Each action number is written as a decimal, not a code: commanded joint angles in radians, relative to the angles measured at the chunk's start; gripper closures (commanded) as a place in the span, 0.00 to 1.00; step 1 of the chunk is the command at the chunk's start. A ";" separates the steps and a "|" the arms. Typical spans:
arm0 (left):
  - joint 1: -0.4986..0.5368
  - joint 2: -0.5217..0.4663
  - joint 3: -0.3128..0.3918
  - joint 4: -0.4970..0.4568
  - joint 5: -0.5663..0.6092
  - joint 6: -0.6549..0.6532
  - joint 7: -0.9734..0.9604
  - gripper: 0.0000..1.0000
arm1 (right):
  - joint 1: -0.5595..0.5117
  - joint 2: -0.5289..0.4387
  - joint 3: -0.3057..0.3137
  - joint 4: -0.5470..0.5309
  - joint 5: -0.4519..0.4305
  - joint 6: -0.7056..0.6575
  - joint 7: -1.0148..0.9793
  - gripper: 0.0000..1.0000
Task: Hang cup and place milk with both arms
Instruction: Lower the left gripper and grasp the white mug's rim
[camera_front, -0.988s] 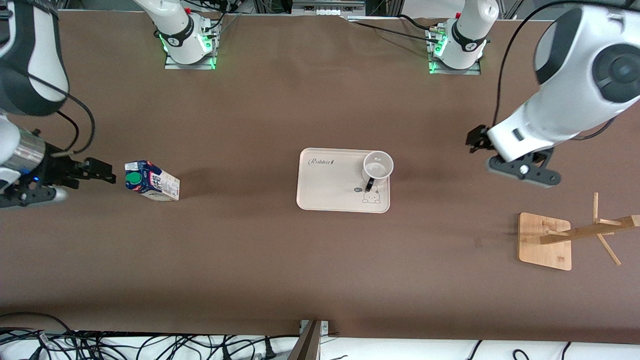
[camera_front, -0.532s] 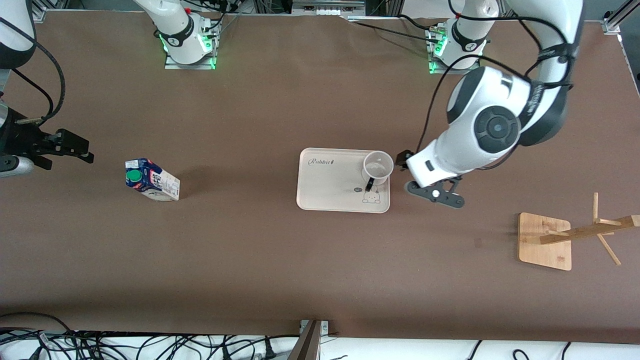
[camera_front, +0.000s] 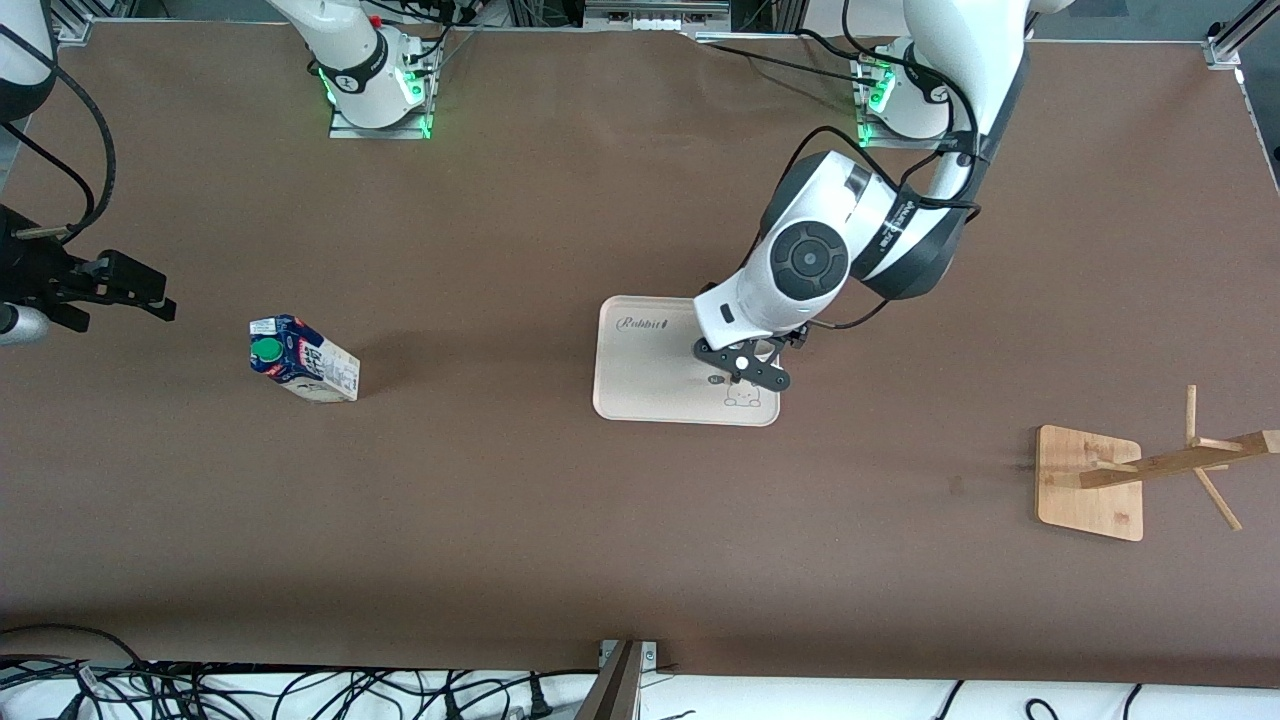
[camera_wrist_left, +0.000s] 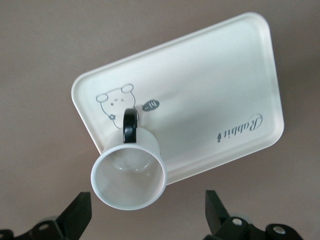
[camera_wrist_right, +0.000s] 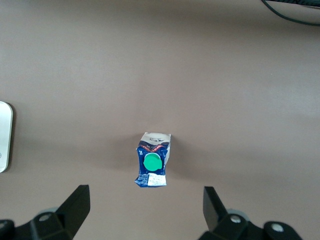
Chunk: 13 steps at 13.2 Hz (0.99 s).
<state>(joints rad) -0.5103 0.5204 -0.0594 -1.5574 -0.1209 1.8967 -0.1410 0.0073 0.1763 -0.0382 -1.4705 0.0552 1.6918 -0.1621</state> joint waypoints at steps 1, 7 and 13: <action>-0.033 -0.040 0.010 -0.120 0.059 0.083 0.011 0.00 | 0.002 0.006 0.012 0.025 -0.018 -0.020 0.023 0.00; -0.082 -0.069 0.009 -0.340 0.070 0.390 0.009 0.00 | 0.002 0.006 0.012 0.025 -0.012 -0.017 0.023 0.00; -0.083 -0.062 0.009 -0.351 0.079 0.392 0.012 0.99 | 0.003 0.008 0.014 0.026 -0.015 -0.009 0.021 0.00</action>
<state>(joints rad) -0.5866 0.4915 -0.0570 -1.8777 -0.0603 2.2780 -0.1359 0.0094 0.1763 -0.0299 -1.4692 0.0547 1.6927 -0.1570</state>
